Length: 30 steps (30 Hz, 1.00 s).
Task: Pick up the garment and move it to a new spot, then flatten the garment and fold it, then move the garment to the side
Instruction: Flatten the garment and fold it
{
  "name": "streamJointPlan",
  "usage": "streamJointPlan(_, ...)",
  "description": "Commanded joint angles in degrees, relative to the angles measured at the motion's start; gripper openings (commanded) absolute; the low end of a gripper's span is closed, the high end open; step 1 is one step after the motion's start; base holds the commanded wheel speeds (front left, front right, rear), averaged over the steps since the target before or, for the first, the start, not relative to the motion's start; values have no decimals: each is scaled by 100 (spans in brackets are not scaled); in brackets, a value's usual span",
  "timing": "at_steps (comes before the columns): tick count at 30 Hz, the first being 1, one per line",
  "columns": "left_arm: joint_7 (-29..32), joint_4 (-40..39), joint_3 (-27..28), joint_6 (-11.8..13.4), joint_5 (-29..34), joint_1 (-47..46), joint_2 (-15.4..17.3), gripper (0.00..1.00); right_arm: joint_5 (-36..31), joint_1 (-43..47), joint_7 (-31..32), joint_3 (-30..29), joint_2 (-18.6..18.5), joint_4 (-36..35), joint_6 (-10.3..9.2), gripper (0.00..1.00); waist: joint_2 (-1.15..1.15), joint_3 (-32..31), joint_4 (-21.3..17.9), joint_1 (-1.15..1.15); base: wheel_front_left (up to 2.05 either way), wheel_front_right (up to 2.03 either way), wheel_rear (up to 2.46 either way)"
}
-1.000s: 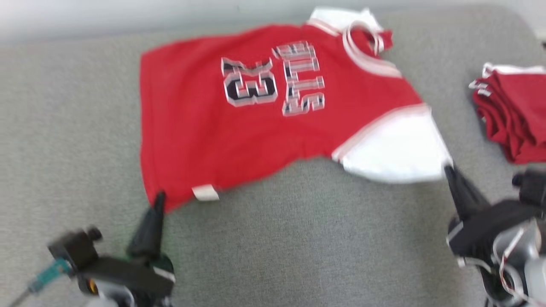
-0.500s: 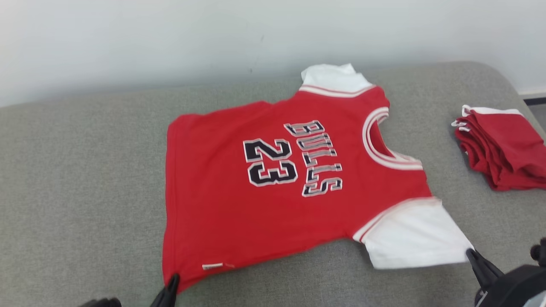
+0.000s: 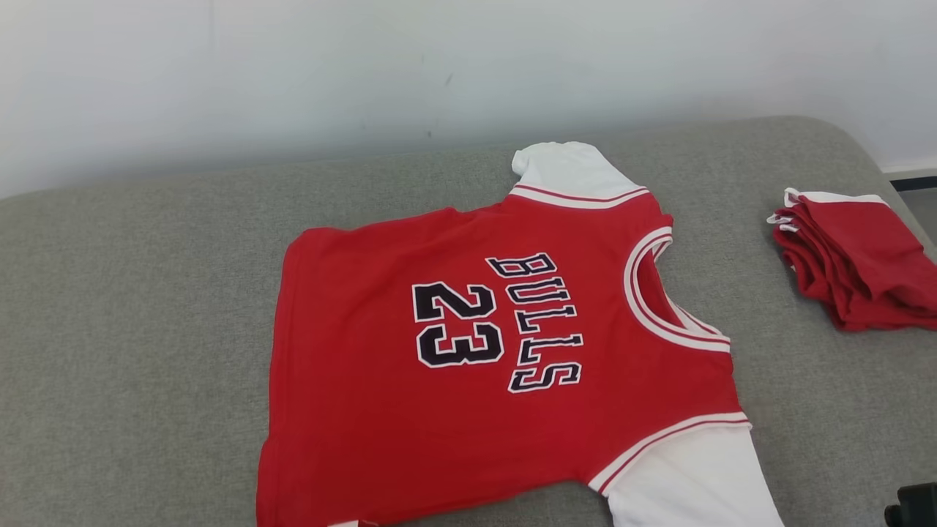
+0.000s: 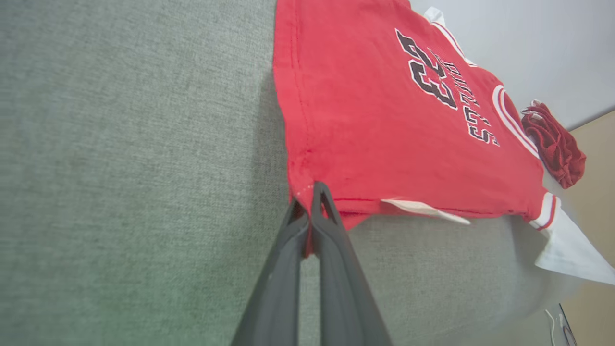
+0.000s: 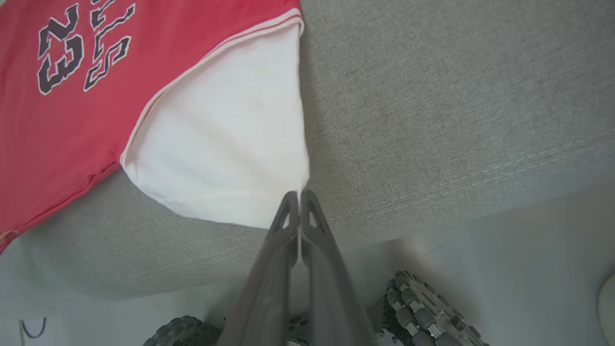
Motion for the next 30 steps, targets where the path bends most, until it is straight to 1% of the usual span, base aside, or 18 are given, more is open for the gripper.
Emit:
streamJointPlan(1, 59, -31, -12, 58, 41, 118, 92, 0, 98, 118, 104, -2, -24, -71, -16, 0, 0, 3, -23, 0, 0, 0, 0)
streamJointPlan(9, 492, -331, -161, 384, 172, 464, 481, 0, 389, 580, 860, -92, -135, -331, -16, 0, 0, 6, -65, 0, 0, 0, 0)
streamJointPlan(14, 583, -633, -145, 541, 168, 610, 607, 0, 509, 744, 1041, -273, -105, -523, -16, 0, 0, 13, -41, 0, 0, 0, 0)
streamJointPlan(18, 480, -845, -114, 491, 219, 573, 645, 0, 672, 571, 793, -197, -136, -743, -16, 0, 0, 43, -22, 0, 0, 0, 0)
streamJointPlan(22, 502, -1059, -111, 479, 257, 334, 593, 0, 779, 322, 401, -67, -303, -844, -16, 0, 0, 81, 0, 0, 0, 0, 0)
streamJointPlan(26, 587, -1156, -112, 449, 205, 69, 511, 0, 818, -10, -45, 56, -452, -792, -16, 0, 0, 128, 26, 0, 0, 0, 0)
streamJointPlan(30, 595, -1084, -77, 458, 206, -255, 402, 0, 889, -433, -440, 187, -550, -651, -15, 0, 0, 218, 50, 0, 0, 0, 0)
